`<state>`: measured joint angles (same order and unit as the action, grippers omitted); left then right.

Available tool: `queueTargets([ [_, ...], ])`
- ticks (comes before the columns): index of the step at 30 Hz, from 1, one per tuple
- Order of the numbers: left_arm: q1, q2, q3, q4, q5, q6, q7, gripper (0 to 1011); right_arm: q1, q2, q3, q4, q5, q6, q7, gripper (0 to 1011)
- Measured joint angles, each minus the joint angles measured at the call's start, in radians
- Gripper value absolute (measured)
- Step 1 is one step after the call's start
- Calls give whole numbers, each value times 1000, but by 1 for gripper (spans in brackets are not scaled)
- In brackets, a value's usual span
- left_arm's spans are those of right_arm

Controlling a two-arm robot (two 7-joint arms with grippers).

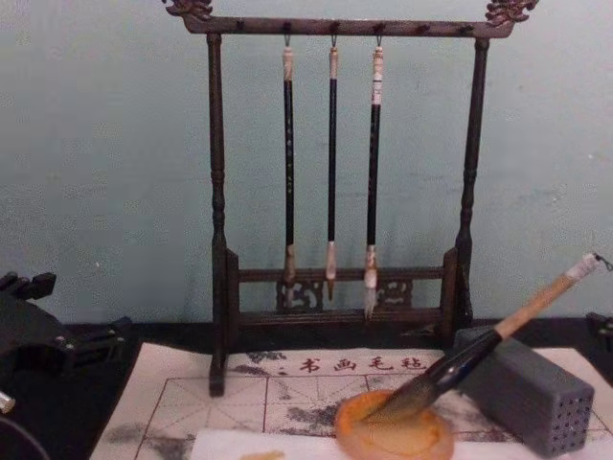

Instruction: Pick up the brush from the inkstone, write on the paper, then place the brush back to its original position.

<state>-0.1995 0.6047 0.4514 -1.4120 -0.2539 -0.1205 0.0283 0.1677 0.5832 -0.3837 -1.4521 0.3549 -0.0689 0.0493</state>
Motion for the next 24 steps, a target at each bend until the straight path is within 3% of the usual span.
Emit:
queueTargets([
  [8, 0, 0, 0, 0, 0, 0, 0, 1001, -25, -51, 78, -35, 178, 110, 81, 1002],
  [24, 0, 0, 0, 0, 0, 0, 0, 1001, -37, -207, 200, -29, 441, 237, 134, 1002],
])
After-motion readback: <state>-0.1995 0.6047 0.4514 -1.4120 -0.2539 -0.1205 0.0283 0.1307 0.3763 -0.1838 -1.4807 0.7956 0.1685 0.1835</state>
